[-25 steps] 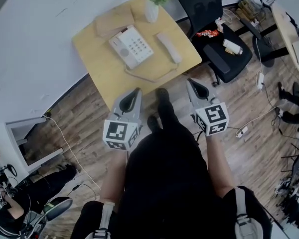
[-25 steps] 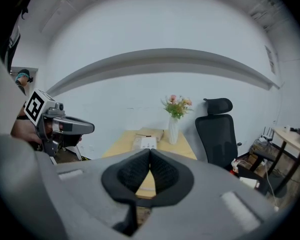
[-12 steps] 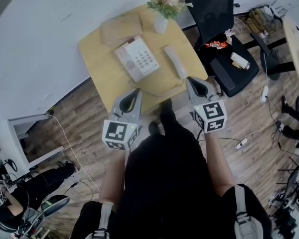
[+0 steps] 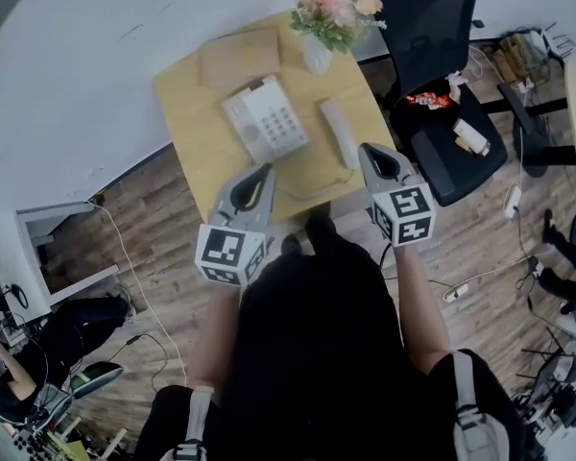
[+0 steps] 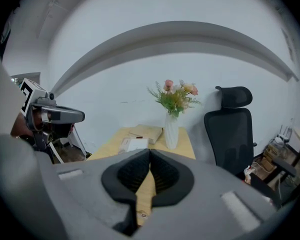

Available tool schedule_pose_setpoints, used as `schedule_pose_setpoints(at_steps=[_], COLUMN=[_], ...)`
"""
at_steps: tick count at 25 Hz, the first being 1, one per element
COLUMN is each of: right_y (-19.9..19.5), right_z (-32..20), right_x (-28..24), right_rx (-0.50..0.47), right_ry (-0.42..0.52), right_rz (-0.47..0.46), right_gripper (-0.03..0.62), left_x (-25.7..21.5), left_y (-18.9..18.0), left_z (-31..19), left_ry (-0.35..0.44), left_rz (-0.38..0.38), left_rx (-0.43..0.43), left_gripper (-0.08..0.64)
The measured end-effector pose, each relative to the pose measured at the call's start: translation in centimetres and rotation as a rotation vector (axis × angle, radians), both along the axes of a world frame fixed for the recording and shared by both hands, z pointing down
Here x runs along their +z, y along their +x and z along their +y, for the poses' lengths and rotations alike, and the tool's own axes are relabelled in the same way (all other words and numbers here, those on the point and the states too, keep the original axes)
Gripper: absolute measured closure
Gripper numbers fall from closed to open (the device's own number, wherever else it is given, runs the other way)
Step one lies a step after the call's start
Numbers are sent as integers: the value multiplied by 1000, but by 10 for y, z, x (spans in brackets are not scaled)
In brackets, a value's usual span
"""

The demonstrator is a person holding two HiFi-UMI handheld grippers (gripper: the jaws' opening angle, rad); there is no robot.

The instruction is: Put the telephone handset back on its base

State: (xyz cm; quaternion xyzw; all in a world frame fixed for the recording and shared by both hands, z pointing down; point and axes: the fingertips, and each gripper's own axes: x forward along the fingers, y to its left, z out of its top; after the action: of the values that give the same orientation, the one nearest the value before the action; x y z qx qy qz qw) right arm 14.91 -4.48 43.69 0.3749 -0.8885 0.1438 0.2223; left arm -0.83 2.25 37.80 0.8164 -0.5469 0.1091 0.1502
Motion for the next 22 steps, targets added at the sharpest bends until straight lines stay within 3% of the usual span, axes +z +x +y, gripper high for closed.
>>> schedule_pose_setpoints(at_steps=[15,17,22], right_y=[2,1,-4], right_z=[-56,-59,-62], right_x=[38,44,59], right_rx=[-106,-120,-146], right_ry=[-73,-89,-120], right_rz=[-1,-1,18], right_gripper=[588,549,541], left_x=[6,8,12], left_y=[17,17,13], left_z=[-44,-47,-46], left_ry=[-4,-7,-24], left_rz=[-21,-23,-35], left_rx=[-93,-106,-140], left_gripper=[549,549,549])
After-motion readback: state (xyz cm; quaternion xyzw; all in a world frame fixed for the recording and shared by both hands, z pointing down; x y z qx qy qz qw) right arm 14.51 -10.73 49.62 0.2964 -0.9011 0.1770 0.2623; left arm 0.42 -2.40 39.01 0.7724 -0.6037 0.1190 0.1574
